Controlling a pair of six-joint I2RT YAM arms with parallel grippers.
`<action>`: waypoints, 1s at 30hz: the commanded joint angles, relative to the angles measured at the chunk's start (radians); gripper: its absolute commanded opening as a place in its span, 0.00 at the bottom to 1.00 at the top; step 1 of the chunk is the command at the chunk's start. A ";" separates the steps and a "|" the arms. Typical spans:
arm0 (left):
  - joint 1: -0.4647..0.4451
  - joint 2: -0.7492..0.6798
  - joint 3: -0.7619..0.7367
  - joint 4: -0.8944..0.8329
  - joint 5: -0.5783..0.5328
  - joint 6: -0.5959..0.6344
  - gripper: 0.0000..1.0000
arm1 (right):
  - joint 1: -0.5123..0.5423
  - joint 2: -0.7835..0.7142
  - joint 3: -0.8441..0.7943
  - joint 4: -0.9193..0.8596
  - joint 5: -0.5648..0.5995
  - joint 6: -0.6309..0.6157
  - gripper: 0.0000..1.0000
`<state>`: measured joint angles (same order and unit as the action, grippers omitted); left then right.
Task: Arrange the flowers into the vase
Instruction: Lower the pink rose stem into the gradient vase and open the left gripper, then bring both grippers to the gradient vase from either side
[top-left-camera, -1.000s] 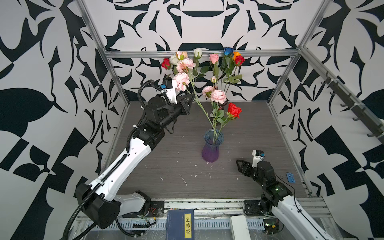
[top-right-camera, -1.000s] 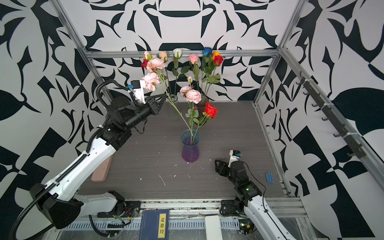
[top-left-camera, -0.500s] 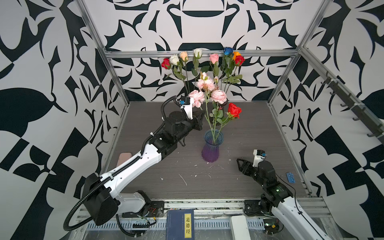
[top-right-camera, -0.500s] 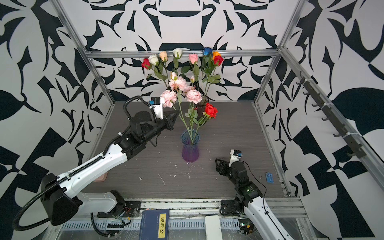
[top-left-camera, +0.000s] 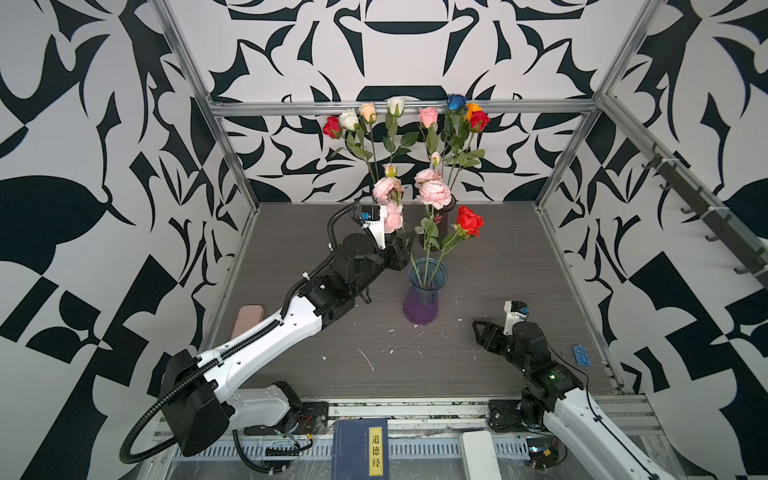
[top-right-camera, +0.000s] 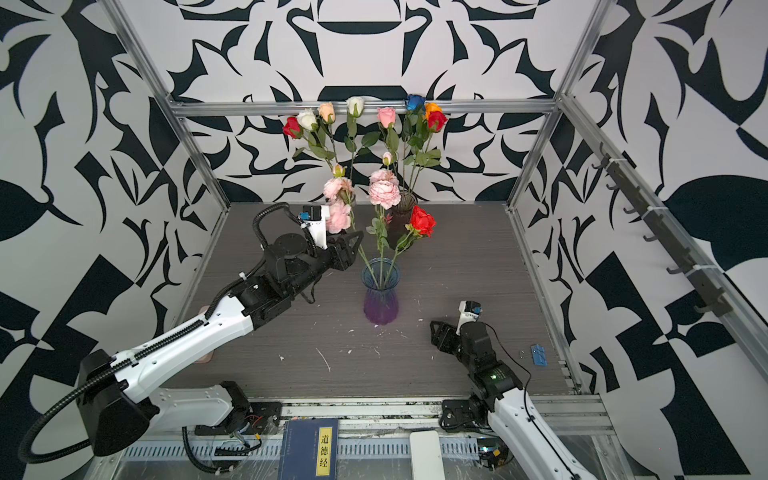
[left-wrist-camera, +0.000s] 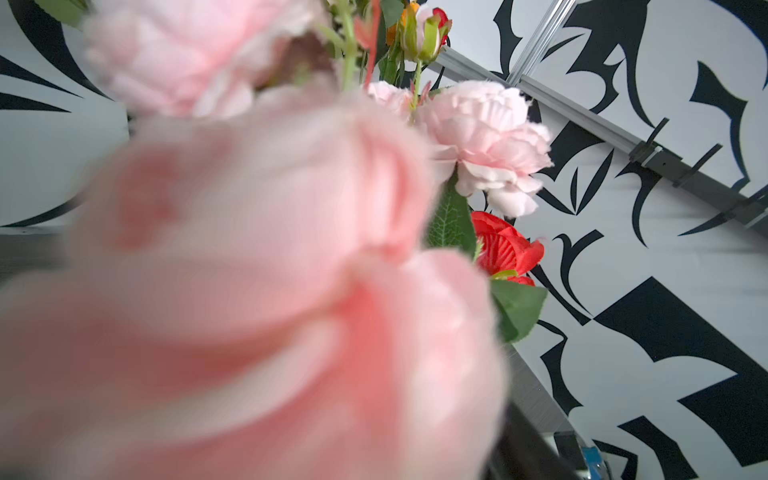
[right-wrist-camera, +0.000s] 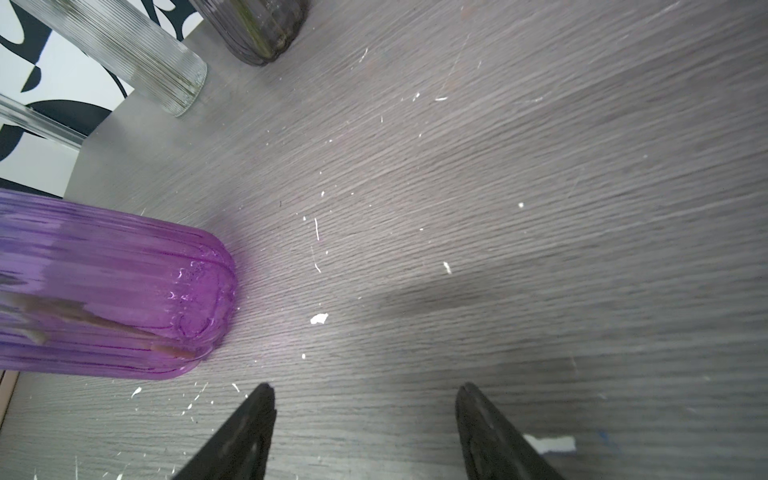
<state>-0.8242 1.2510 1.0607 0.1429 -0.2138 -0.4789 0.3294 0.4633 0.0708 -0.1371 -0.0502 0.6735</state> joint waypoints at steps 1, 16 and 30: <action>0.000 -0.016 0.052 -0.038 0.035 0.015 0.65 | 0.005 -0.021 0.014 0.021 0.004 -0.016 0.72; 0.001 -0.268 -0.026 -0.279 0.039 0.049 0.68 | 0.005 -0.033 0.109 -0.021 -0.021 0.011 0.72; 0.007 -0.398 -0.220 -0.331 0.060 0.009 0.68 | 0.228 0.259 0.600 -0.013 -0.062 -0.012 0.73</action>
<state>-0.8230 0.8707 0.8558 -0.1635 -0.1600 -0.4416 0.4850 0.6865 0.5976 -0.1776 -0.1406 0.6952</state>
